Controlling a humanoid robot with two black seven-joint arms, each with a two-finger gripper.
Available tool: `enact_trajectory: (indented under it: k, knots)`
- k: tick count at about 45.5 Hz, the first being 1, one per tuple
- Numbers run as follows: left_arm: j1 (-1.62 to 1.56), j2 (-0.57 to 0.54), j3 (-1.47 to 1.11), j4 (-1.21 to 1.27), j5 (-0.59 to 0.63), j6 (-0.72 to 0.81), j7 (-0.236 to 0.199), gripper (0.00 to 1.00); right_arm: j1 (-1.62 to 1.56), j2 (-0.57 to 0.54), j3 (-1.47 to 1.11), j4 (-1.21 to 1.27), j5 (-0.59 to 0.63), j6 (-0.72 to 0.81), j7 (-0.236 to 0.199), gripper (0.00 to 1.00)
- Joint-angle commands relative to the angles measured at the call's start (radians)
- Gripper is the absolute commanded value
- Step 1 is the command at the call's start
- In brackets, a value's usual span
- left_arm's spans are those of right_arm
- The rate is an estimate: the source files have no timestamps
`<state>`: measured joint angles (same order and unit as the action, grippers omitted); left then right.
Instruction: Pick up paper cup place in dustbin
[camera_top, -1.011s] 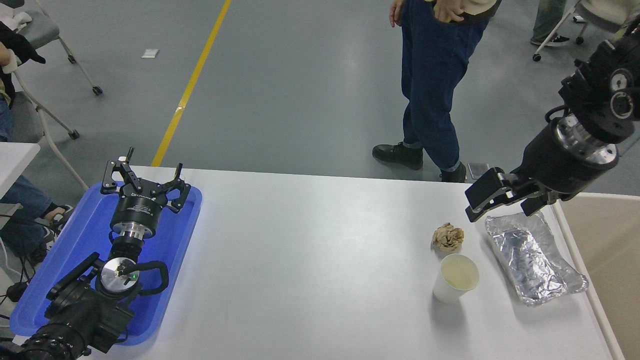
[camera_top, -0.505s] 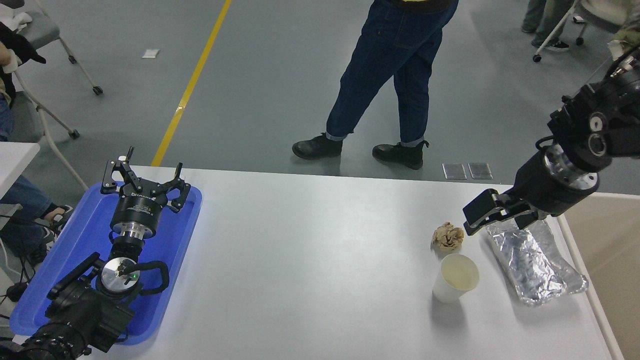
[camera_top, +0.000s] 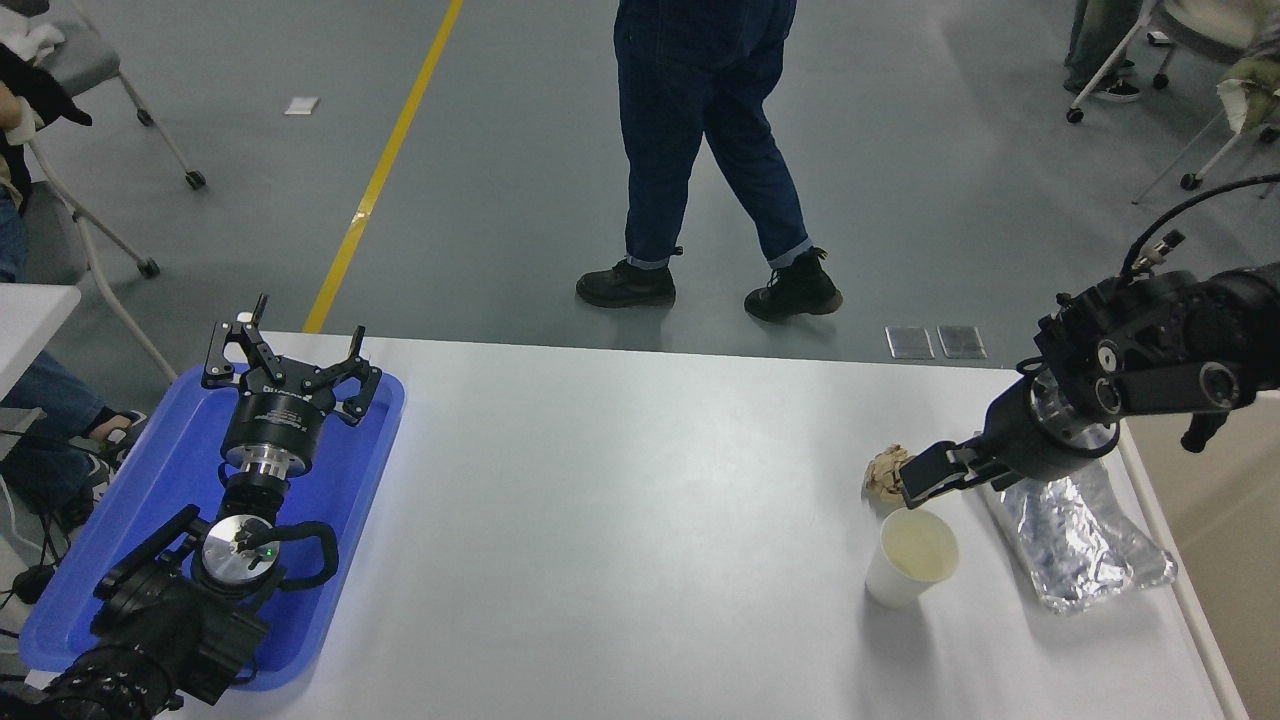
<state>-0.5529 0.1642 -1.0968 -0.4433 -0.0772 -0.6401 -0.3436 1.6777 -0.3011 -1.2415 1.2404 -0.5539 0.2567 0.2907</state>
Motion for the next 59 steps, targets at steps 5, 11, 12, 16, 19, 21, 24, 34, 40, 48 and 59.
enact_trajectory:
  k: [5, 11, 12, 16, 19, 21, 24, 34, 40, 48, 59]
  knots:
    - [0.001, 0.001, 0.0, 0.0, 0.0, -0.001, 0.0, 1.0, -0.164, 0.005, 0.019, -0.084, -0.035, -0.102, -0.004, 1.0]
    - [0.001, 0.0, 0.0, 0.0, 0.0, -0.001, 0.0, 1.0, -0.191, 0.007, 0.036, -0.094, -0.032, -0.132, -0.004, 0.98]
    - [0.001, 0.0, 0.0, 0.0, 0.0, -0.001, 0.0, 1.0, -0.196, 0.007, 0.036, -0.099, -0.032, -0.134, -0.004, 0.98]
    - [0.001, 0.0, 0.0, 0.0, 0.0, -0.001, 0.0, 1.0, -0.216, 0.008, 0.036, -0.121, -0.032, -0.149, -0.004, 0.92]
    - [0.001, 0.0, 0.0, 0.0, 0.0, -0.001, 0.0, 1.0, -0.228, 0.01, 0.037, -0.125, -0.037, -0.163, -0.004, 0.86]
    - [0.001, 0.0, 0.0, 0.0, 0.0, -0.001, 0.0, 1.0, -0.233, 0.011, 0.037, -0.125, -0.038, -0.168, -0.004, 0.83]
    - [0.001, 0.0, 0.0, 0.0, 0.0, -0.001, 0.0, 1.0, -0.236, 0.013, 0.036, -0.125, -0.04, -0.171, -0.005, 0.71]
    - [0.001, 0.0, 0.0, 0.0, 0.0, -0.001, 0.0, 1.0, -0.237, 0.013, 0.034, -0.125, -0.043, -0.171, -0.018, 0.1]
    - [-0.001, 0.0, 0.0, 0.0, 0.0, -0.001, 0.0, 1.0, -0.237, 0.014, 0.034, -0.124, -0.046, -0.171, -0.018, 0.0]
    - [-0.001, 0.0, 0.0, 0.0, 0.0, -0.001, 0.0, 1.0, -0.227, 0.013, 0.034, -0.119, -0.04, -0.171, -0.013, 0.0]
    - [0.001, 0.0, 0.0, 0.0, 0.0, -0.001, 0.0, 1.0, -0.173, 0.002, 0.005, -0.082, -0.038, -0.165, -0.004, 0.0]
